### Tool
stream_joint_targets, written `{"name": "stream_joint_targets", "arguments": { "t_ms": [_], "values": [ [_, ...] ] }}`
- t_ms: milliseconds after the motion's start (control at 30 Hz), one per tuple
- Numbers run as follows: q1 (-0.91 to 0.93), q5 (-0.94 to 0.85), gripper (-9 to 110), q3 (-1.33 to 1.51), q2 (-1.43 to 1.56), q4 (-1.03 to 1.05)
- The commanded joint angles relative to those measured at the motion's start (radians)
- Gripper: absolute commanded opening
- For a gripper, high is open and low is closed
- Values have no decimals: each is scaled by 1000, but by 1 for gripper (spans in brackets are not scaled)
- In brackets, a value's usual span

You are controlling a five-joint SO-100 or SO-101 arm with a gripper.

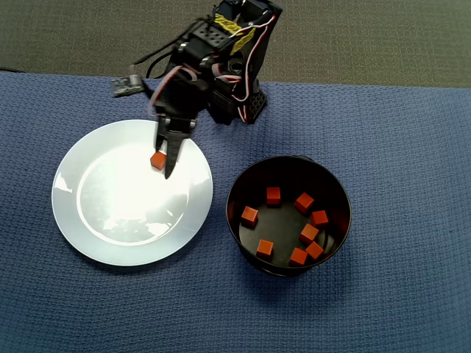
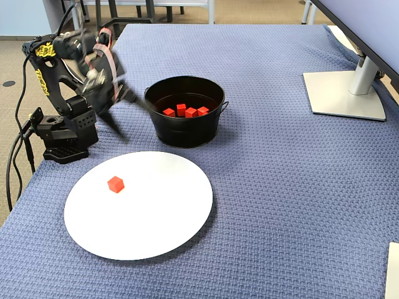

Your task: Pick up the red cubes from the white plate and place them in the black recipient

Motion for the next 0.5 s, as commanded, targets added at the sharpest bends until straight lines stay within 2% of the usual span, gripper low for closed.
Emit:
{"name": "stream_joint_targets", "arguments": {
  "t_ms": [0, 300, 367, 467],
  "values": [
    [117, -252, 32, 12, -71, 26],
    [222, -345, 28, 5, -342, -58],
    [245, -451, 28, -15, -379, -26],
    [288, -736, 28, -31, -414, 23]
  ]
}}
